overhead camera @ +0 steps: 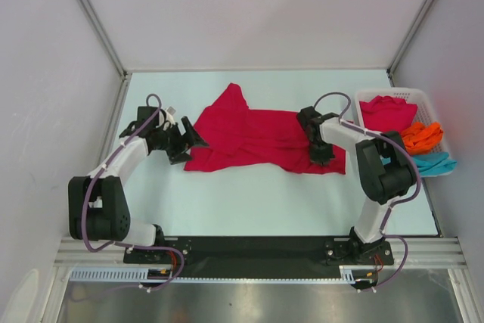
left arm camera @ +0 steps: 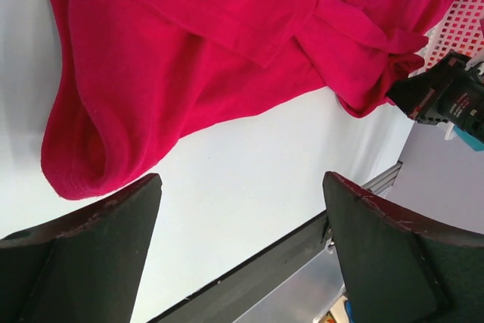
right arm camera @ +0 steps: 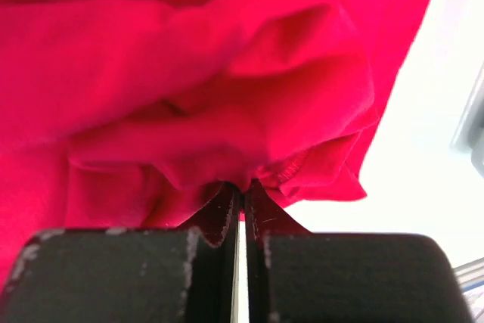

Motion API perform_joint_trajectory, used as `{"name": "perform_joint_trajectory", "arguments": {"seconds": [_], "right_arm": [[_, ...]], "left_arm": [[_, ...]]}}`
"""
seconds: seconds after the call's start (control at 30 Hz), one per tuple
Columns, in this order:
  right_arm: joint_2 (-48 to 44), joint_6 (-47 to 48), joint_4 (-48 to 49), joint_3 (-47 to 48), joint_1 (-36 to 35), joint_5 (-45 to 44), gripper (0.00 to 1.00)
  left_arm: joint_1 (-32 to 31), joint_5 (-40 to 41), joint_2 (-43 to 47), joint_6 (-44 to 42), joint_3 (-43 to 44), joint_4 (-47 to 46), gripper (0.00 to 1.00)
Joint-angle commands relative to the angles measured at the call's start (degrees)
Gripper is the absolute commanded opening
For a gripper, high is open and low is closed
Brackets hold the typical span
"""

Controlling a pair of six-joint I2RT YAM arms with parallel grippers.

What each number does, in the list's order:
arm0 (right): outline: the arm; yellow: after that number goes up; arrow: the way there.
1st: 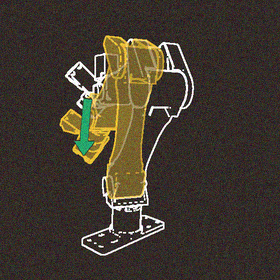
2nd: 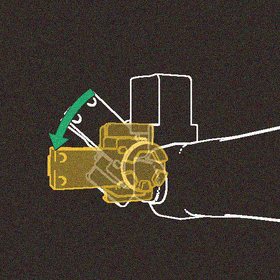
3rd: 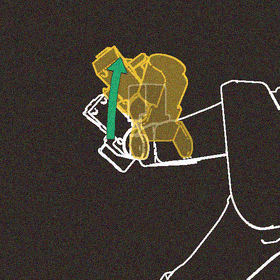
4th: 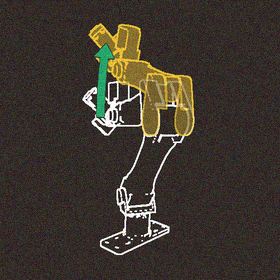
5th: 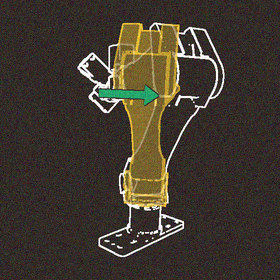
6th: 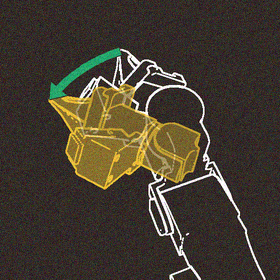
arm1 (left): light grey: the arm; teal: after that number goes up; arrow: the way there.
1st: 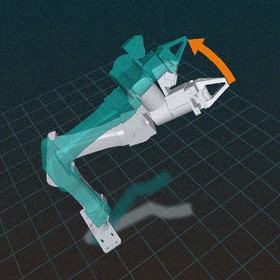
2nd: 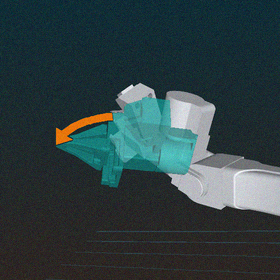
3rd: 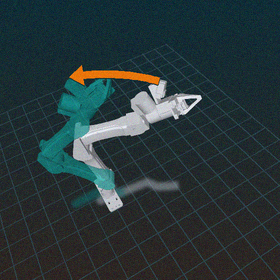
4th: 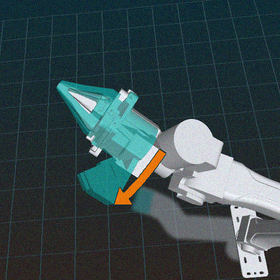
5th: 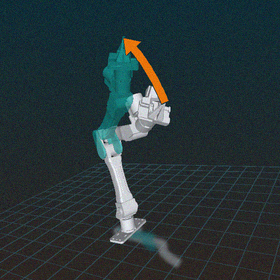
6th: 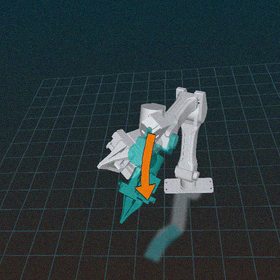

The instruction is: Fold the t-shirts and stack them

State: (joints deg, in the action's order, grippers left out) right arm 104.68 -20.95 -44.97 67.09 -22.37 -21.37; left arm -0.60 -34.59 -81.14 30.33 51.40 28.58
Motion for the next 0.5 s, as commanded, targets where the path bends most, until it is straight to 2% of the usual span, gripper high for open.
{"name": "perform_joint_trajectory", "arguments": {"seconds": [0.0, 0.1, 0.13, 0.2, 0.27, 0.47], "right_arm": [[-6.5, -2.1, -2.8, -2.0, -2.1, -1.4, 0.00], [-9.9, -4.1, -6.4, -2.6, -3.6, -2.9, 0.00], [-11.0, -4.7, -7.6, -2.8, -4.7, -3.5, 0.00], [-14.0, -6.5, -10.8, -3.2, -5.5, -4.2, 0.00], [-16.1, -7.8, -13.8, -3.9, -6.6, -5.0, 0.00], [-21.7, -11.6, -19.4, -3.4, -8.1, -4.3, 0.00]], "left_arm": [[0.4, -0.9, -0.2, -1.8, -0.3, -1.9, 0.88], [0.4, -1.8, 0.7, -1.2, -2.0, -2.9, 0.70], [0.4, -1.3, 0.9, -0.9, -2.4, -3.0, 0.44], [0.4, -0.9, 2.0, -0.6, -3.8, -2.9, 0.13], [0.4, -1.1, 2.8, -0.4, -4.8, -3.2, 0.00], [0.4, -1.4, 3.3, -0.6, -7.1, -3.3, 0.00]]}}
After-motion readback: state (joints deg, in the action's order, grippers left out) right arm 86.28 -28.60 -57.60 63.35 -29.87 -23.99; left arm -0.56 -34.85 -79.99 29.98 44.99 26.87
